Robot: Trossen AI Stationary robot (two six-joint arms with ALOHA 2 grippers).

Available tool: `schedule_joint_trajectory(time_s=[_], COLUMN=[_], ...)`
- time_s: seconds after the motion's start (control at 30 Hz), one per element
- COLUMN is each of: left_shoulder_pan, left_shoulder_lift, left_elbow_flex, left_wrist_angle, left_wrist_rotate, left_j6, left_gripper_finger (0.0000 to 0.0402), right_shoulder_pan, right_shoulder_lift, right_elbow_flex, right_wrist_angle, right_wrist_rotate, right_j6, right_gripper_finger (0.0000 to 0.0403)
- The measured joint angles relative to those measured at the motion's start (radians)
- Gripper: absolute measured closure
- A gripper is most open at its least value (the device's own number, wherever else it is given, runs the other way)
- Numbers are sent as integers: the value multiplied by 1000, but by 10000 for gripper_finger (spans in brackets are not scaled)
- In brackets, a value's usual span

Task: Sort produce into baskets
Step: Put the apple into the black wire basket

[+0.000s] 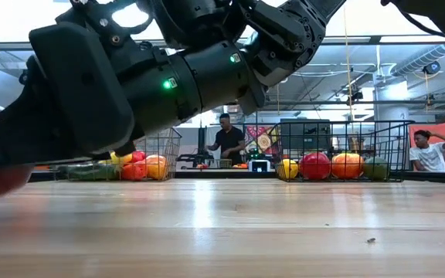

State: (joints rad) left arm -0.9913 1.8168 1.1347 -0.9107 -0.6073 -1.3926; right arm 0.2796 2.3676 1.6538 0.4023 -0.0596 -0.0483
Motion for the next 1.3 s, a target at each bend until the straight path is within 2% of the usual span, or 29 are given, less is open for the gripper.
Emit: schedule_joint_trajectory(time_s=[0.3, 0.7, 1.0, 1.17, 1.3], left_shoulder_pan=[-5, -10, -10, -19, -33], left_shoulder_lift=[0, -1, -1, -1, -1], left_elbow_flex=[15, 23, 21, 26, 22], left_wrist_angle=[-62, -108, -108, -184, -198], left_wrist_rotate=[44, 56, 58, 143, 131], left_j6=[8, 10, 11, -6, -17], left_gripper_finger=[141, 141, 141, 141, 141], right_shoulder_pan=[-10, -21, -22, -22, -26], right_shoulder_lift=[-5, -5, -5, -13, -31], right_elbow_flex=[0, 0, 0, 0, 0], right_wrist_angle=[-19, -35, -38, -91, -190], right_wrist_rotate=[0, -30, -28, -26, -12], right_j6=[11, 37, 25, 26, 51], right_gripper_finger=[43, 162, 235, 255, 247])
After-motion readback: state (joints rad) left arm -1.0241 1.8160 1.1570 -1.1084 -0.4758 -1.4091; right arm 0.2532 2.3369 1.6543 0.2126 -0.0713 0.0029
